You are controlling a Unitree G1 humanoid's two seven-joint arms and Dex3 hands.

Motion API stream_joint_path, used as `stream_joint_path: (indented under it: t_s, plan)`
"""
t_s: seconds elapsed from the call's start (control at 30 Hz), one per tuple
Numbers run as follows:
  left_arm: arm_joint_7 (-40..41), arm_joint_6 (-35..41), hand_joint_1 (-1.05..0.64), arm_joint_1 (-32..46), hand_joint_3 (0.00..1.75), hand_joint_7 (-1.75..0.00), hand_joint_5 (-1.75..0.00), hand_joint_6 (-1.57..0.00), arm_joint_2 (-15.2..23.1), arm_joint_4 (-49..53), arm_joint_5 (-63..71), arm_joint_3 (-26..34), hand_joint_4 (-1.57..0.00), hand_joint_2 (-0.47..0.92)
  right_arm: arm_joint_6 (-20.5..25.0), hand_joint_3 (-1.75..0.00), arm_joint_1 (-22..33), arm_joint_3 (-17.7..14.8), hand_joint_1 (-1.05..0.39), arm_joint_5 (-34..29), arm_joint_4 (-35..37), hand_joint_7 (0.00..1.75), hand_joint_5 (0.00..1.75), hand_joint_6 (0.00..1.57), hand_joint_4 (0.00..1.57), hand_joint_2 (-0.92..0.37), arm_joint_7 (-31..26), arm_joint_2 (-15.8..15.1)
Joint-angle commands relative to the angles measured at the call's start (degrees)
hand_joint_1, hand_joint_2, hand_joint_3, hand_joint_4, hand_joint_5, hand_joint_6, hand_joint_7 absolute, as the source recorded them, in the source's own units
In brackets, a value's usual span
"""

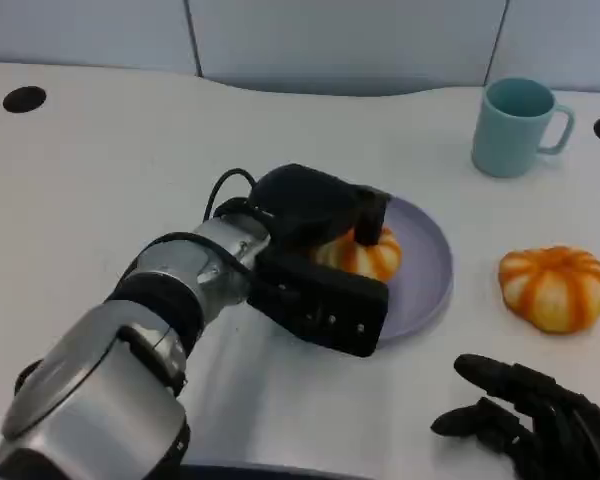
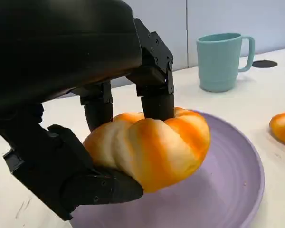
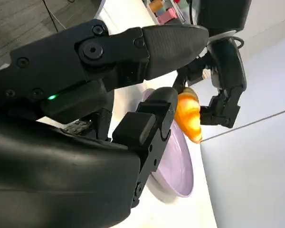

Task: Grasp the bread from the table and place it into the plate.

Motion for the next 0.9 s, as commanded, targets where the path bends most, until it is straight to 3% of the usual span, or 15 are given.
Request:
stream_joint_path:
  t_s: [0.03,0.1,0.13,0.3,0.33,0.37,0.43,0.5,0.9]
  plan:
    - [-1.3,0.0,-0.35,-1.4,0.19,-0.7,-1.35,-0.8,0.3,0.3,-0.2,0.1,-0.7,0.9,0.4,-0.27,1.0,0.0,-0.75,0.1,0.3,0.01,0.95,0.96,0.59,-0.92,0.1,-0.3]
    - [-2.4,-0.3,-0.33,-1.5,0.15,-0.45,-1.16,-0.76,0.4,0.3,-0.8,0.5,-0.66,0.91,0.5,-0.28,1.0,0.0,-0.75,0.1,0.2,0.01,0.95,0.96,0.59,-0.92,0.1,-0.4]
    - [-2.8,-0.2,-0.33,-1.5,0.12,-0.34,-1.2,-0.71,0.4,0.3,-0.9,0.6,-0.6,0.91,0.7,-0.28,1.0,0.0,-0.75,0.1,0.1,0.01,0.95,0.96,0.59,-0.92,0.0,-0.4]
    - [-6.0,1.2,-0.37,-1.9,0.09,-0.15,-1.15,-0.52,0.2,0.3,-1.4,1.1,-0.38,0.92,1.0,-0.27,1.0,-0.1,-0.76,0.3,0.0,0.01,0.94,0.97,0.59,-0.92,0.0,-0.3]
    - [-6.5,1.5,-0.39,-2.0,0.08,-0.12,-1.04,-0.49,0.1,0.2,-1.3,1.1,-0.33,0.92,0.9,-0.27,1.0,-0.2,-0.75,0.3,0.1,0.01,0.94,0.97,0.59,-0.92,0.1,-0.3]
    - [-7.0,1.8,-0.39,-2.1,0.07,-0.1,-0.98,-0.48,0.1,0.2,-1.3,1.1,-0.32,0.92,0.9,-0.27,0.9,-0.2,-0.75,0.4,0.3,0.01,0.94,0.97,0.59,-0.92,0.2,-0.3]
    - [-8.1,2.3,-0.42,-2.2,0.06,-0.05,-0.66,-0.44,-0.1,0.1,-1.5,1.4,-0.29,0.92,0.9,-0.27,0.8,-0.2,-0.75,0.4,0.3,0.01,0.94,0.97,0.59,-0.92,0.2,-0.3]
    - [-8.5,2.4,-0.43,-2.2,0.04,-0.02,-0.52,-0.42,0.0,0.0,-1.5,1.5,-0.28,0.92,0.8,-0.27,0.8,-0.2,-0.75,0.4,0.4,0.01,0.94,0.97,0.59,-0.92,0.2,-0.3]
    - [-12.9,2.5,-0.63,-3.1,0.03,0.0,-0.33,-0.29,1.0,-0.3,-2.7,3.2,-0.11,0.92,0.6,-0.28,1.2,0.0,-0.75,-0.3,-0.4,0.01,0.94,0.97,0.62,-0.92,-0.9,-0.3]
